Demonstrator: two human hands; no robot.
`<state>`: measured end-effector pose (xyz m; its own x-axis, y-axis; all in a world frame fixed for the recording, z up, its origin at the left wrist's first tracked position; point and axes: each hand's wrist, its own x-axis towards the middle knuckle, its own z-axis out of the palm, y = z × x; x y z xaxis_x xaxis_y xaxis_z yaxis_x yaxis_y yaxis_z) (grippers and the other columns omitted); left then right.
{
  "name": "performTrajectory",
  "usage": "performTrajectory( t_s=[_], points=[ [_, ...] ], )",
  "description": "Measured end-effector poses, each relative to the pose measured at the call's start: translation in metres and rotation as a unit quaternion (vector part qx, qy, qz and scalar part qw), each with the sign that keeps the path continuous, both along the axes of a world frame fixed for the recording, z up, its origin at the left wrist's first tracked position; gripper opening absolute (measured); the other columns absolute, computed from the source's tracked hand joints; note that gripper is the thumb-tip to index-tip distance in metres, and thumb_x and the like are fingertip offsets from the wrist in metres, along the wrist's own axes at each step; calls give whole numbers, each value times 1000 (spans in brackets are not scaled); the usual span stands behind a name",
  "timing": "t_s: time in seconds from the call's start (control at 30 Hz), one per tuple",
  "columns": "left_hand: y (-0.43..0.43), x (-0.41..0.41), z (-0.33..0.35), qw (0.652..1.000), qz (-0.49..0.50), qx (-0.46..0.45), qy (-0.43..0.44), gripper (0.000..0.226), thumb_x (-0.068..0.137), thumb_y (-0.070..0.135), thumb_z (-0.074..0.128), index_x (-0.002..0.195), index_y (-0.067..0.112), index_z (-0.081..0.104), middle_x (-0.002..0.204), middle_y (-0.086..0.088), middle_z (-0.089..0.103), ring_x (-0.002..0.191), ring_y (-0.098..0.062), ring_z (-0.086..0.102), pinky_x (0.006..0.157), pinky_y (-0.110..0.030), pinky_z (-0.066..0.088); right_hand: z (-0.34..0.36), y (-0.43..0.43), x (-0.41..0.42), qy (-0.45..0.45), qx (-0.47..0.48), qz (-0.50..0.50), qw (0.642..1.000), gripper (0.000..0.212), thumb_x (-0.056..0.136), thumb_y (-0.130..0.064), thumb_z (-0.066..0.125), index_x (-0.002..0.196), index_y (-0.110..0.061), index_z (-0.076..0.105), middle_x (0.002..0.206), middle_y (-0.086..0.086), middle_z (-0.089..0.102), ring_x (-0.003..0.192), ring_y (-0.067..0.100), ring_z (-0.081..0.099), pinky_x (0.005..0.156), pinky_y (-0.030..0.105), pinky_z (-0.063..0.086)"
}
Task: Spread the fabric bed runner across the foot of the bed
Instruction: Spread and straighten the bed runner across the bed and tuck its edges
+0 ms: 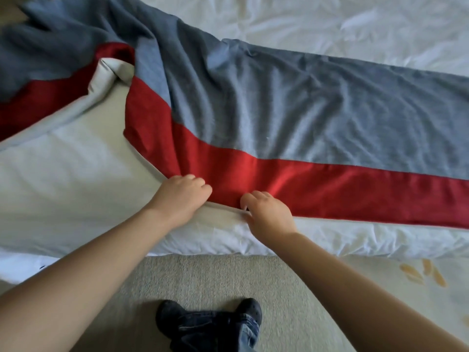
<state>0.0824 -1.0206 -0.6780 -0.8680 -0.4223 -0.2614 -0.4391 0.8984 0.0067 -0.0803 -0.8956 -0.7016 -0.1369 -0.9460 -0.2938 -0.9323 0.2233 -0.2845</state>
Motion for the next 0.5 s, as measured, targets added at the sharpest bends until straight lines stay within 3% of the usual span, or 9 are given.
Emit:
performTrajectory(
  t_s=[0.13,0.27,0.5],
  points=[
    [-14,10,8,997,-21,-58,41,25,54,-10,68,67,10,58,66,-9,54,61,-30,57,51,-35,47,0,-1,-1,-5,-27,-8,1000,17,84,-27,58,99,-19,55,96,-1,57,94,23,54,64,33,42],
    [-32,21,7,995,65,-39,64,21,53,-12,65,66,5,60,65,-15,56,61,-35,58,52,-39,46,-3,2,12,0,-34,-36,999,12,83,-14,58,95,-16,58,93,0,60,91,24,55,64,35,42],
    [-24,38,8,997,6,-19,71,29,48,-12,68,62,10,56,61,-8,53,56,-30,55,48,-34,44,1,-2,21,13,-3,-44,999,17,79,-23,53,95,-18,56,93,-2,59,93,22,54,64,32,44]
  ],
)
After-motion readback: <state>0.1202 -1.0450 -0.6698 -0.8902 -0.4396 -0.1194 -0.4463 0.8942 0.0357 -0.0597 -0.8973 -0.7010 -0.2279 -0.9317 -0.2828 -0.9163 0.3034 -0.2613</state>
